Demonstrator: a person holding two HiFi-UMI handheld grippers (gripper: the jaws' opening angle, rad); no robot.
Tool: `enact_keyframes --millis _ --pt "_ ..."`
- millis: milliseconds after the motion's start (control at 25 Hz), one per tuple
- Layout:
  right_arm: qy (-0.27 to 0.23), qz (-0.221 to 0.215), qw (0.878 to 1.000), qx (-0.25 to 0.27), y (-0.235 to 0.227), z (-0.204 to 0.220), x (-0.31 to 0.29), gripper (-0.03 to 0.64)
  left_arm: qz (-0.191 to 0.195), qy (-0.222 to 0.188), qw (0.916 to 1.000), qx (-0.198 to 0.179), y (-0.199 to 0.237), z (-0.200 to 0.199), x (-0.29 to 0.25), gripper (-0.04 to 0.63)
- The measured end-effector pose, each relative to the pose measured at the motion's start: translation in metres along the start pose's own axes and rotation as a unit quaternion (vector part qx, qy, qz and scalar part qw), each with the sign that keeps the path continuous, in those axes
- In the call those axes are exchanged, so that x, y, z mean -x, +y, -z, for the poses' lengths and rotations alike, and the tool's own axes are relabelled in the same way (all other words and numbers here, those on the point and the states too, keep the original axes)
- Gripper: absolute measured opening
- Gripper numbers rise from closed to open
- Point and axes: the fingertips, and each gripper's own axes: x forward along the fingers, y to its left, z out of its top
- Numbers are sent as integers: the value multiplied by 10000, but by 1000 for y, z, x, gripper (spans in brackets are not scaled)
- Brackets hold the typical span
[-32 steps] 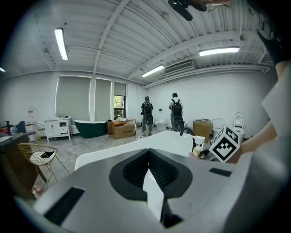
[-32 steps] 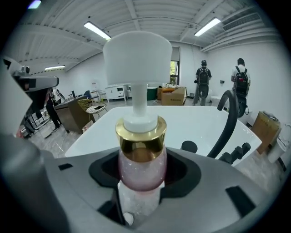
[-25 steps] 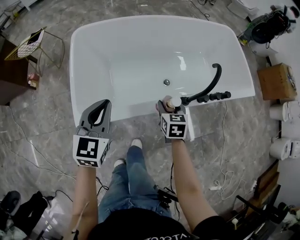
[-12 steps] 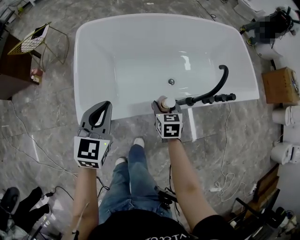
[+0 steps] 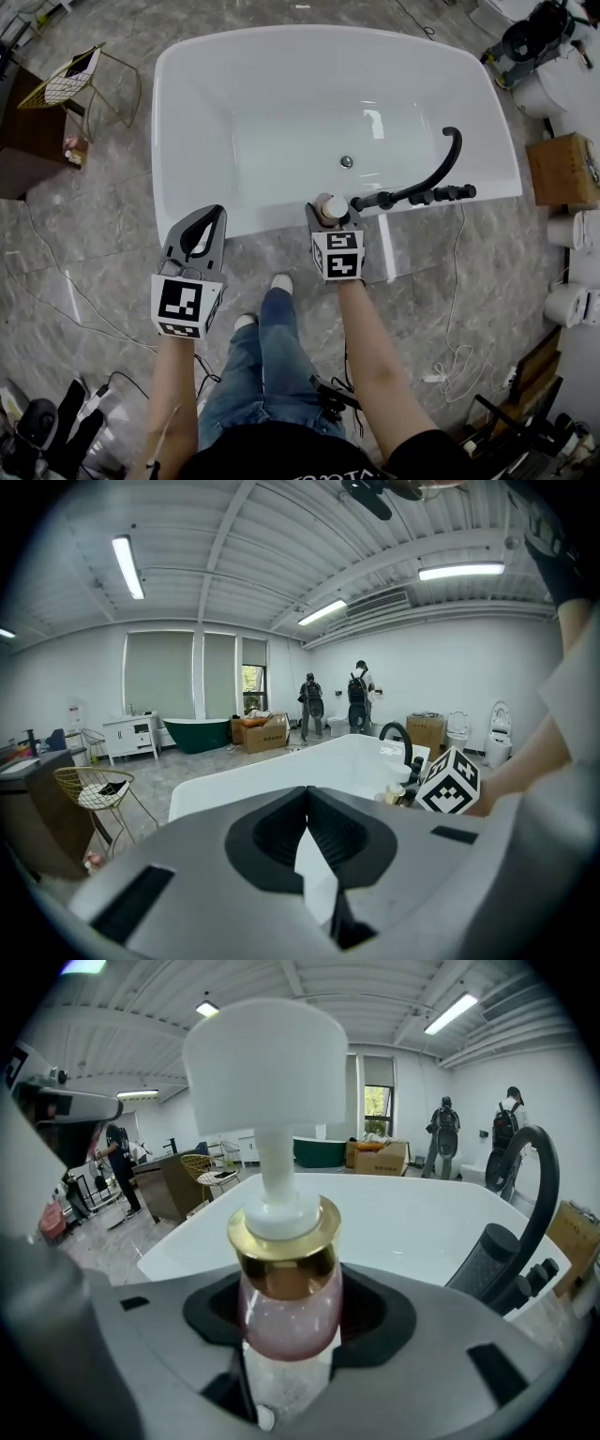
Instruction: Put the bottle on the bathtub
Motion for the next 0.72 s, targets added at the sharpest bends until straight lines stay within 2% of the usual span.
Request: enact_keyframes --millis 200,280,360,440,720 --pt "81 97 9998 124 -1 6 -5 232 170 -62 9998 -99 -12 1 1 12" --pt "181 122 9998 10 -2 9 -7 235 221 -54 9997 -113 -14 3 4 12" --pt "152 160 9996 -163 -2 9 -5 290 222 -54 9997 -127 -15 4 9 12" --pt "95 235 9992 -299 -5 9 -1 315 206 -73 9997 -135 -14 3 13 12" --pt "-121 350 9976 -587 0 5 35 324 241 -227 9994 -120 -19 -6 33 12"
